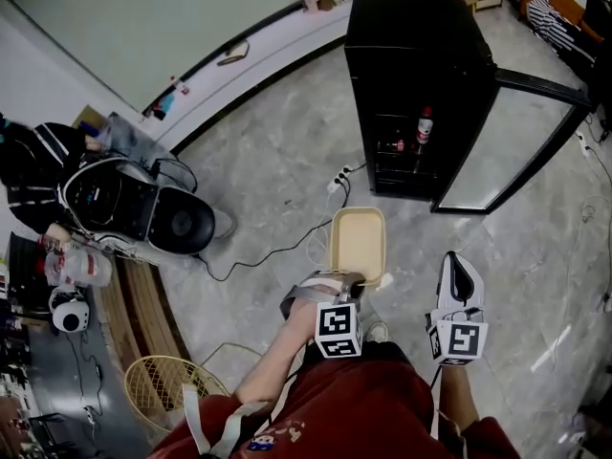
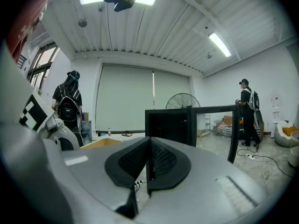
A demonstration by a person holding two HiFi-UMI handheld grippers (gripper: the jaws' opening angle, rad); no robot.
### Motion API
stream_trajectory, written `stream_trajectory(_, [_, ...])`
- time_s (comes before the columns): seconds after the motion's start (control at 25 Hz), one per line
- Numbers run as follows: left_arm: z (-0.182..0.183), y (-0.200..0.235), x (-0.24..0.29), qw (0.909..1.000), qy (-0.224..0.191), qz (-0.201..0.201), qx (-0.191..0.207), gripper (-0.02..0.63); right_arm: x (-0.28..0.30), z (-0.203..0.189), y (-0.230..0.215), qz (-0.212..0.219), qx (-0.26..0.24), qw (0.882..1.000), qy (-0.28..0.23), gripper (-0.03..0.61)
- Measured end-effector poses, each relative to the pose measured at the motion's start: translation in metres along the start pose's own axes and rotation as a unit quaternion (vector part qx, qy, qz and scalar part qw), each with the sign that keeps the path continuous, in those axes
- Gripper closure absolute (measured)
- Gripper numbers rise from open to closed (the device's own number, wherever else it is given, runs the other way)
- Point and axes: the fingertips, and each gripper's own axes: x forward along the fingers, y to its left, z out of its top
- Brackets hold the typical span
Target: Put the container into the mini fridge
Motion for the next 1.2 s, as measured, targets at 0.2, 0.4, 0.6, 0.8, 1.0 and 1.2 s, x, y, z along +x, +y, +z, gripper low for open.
stream_trajectory(0.2, [0.016, 0.021, 0.012, 0.9999, -0.007, -0.004, 0.013, 0.583, 0.011, -0.004, -0.022, -0.014, 0.006, 1.0, 0.002, 0.577])
stream_trajectory(0.4, [0.025, 0.033, 0.044, 0.9994, -0.015, -0.009, 0.03, 0.583, 0.021, -0.019, -0.045, -0.034, 0.011, 0.999, -0.003, 0.577])
stream_trajectory(0.6, [0.037, 0.052, 0.072, 0.9985, -0.033, -0.003, 0.044, 0.583, 0.036, -0.025, -0.065, -0.049, 0.001, 0.999, -0.009, 0.577])
stream_trajectory(0.8, [0.035, 0.109, 0.08, 0.9981, -0.029, -0.009, 0.054, 0.583, 0.09, 0.004, -0.083, -0.057, -0.015, 0.998, -0.009, 0.577])
stream_trajectory(1.0, [0.023, 0.172, 0.101, 0.9978, -0.035, -0.027, 0.05, 0.583, 0.164, 0.011, -0.091, -0.06, -0.008, 0.998, 0.012, 0.577])
stream_trajectory(1.2, [0.023, 0.192, 0.128, 0.9974, -0.042, -0.036, 0.047, 0.583, 0.198, 0.005, -0.093, -0.047, -0.016, 0.999, 0.014, 0.577])
